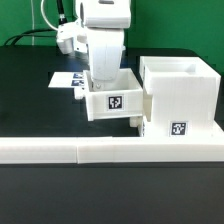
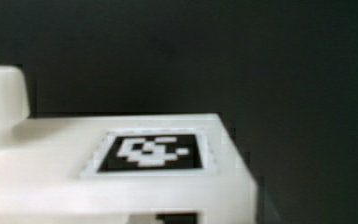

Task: Assemble drawer

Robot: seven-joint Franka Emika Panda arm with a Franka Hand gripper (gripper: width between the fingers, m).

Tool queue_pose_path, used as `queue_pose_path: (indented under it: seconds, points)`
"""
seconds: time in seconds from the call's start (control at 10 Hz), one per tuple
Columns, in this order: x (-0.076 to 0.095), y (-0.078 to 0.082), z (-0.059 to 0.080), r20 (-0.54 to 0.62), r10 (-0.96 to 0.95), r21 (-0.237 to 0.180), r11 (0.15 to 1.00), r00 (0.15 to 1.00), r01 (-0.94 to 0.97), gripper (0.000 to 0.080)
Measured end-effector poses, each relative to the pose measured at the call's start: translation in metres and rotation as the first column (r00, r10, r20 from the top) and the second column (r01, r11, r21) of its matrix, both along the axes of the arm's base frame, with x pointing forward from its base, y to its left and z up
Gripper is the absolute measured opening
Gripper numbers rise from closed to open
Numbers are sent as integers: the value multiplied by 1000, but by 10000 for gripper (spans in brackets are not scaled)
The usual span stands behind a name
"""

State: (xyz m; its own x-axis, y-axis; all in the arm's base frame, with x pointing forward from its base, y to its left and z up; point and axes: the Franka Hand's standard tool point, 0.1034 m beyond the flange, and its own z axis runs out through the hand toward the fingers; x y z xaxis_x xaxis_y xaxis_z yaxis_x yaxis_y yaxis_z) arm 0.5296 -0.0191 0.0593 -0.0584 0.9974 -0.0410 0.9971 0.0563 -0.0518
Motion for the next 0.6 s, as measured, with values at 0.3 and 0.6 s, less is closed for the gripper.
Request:
queue_pose_path:
  seconds: [0.3, 0.6]
  points:
    - [8, 3, 4, 16, -59, -2, 998, 998, 59, 42]
    - [7, 3, 4, 16, -89, -3, 996, 996, 89, 42]
